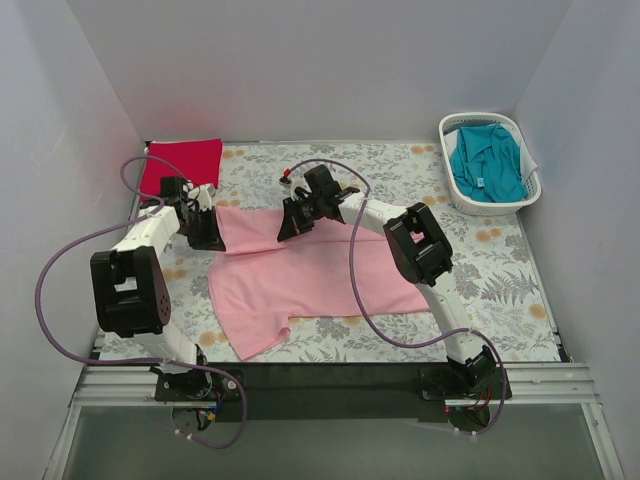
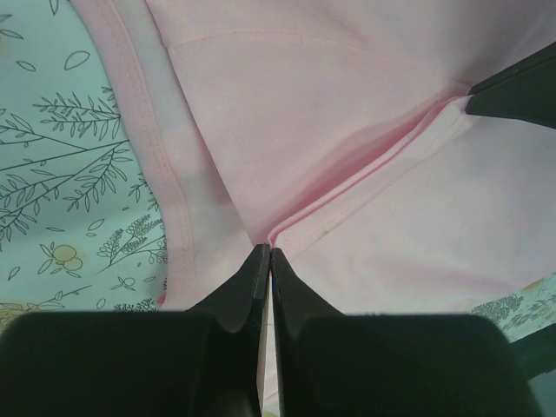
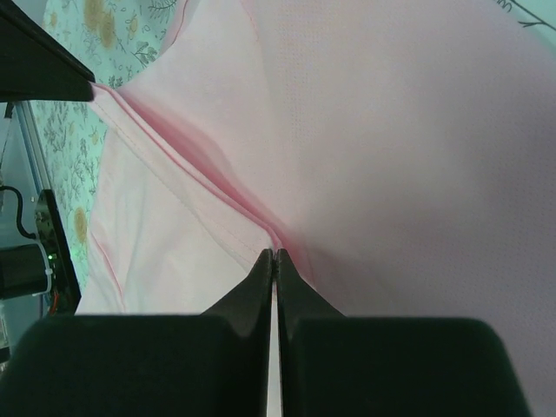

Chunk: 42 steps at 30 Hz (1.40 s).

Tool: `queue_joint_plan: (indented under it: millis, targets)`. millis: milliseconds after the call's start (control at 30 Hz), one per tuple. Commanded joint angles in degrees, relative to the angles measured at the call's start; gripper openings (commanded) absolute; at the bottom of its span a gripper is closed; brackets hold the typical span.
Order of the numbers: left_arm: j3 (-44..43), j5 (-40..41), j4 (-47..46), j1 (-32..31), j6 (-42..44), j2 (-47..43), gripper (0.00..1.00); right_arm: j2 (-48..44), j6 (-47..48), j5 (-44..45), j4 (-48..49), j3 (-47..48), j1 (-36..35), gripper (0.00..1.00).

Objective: Fold and stack the t-shirts
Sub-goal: Fold the tshirt

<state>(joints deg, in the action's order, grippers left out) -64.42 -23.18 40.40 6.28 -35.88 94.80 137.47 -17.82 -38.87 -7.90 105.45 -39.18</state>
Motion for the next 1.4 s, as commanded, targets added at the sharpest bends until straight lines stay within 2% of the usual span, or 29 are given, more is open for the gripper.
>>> queue_joint_plan:
  millis: [0, 333, 667, 800, 1000, 1033, 1067, 1133, 1167, 1200, 1267, 1367]
  targets:
    - [0.9, -1.1, 1.3, 0.1, 1.2, -3.2, 0.0, -4.0, 0.7, -1.2, 1.2, -0.8, -0.5, 0.01]
    - [0.2, -2.4, 4.9, 0.0, 4.6, 0.5, 0.0, -5.7, 2.4, -0.7, 1.0, -0.8, 0.2, 0.01]
    - [-1.8, -5.2, 5.6, 0.0, 3.3, -1.0, 0.0, -6.3, 2.8, 1.1, 0.3, -0.9, 2.4, 0.05]
    - [-0.7, -5.4, 5.8, 0.0, 3.6, -1.3, 0.0, -5.5, 2.7, 1.2, -0.1, -0.9, 2.4, 0.01]
    - [1.1, -4.9, 5.1, -0.3, 4.1, -1.4, 0.0, -4.8, 2.1, -1.3, -0.2, -1.0, 2.4, 0.02]
    - [1.1, -4.6, 5.1, -0.3, 4.1, -1.1, 0.0, -4.8, 2.2, -2.0, -0.3, -1.0, 2.4, 0.08]
    - [1.3, -4.6, 5.1, -0.3, 4.2, -0.9, 0.0, -4.8, 2.2, -3.1, -0.5, -1.1, 2.4, 0.24]
    - [1.3, -4.4, 5.4, -0.3, 5.2, -0.5, 0.0, -5.4, 3.2, -3.5, -1.0, -1.4, 2.5, 0.4]
    - [1.0, -5.2, 6.7, -0.3, 5.7, 0.2, 0.04, -5.7, 3.8, -3.5, -1.7, -1.5, 2.7, 0.48]
    - [-0.2, -5.7, 7.4, -0.3, 6.8, 0.5, 0.13, -6.7, 4.4, -3.3, -1.9, -1.6, 3.5, 0.51]
    - [-1.9, -7.0, 7.6, -0.1, 7.1, -0.6, 0.23, -7.8, 6.0, -2.7, -3.0, -1.8, 4.5, 0.55]
    - [-7.0, -8.3, 4.8, 0.5, 4.8, -1.3, 0.25, -10.4, 8.5, -1.2, -5.4, -2.0, 7.8, 0.55]
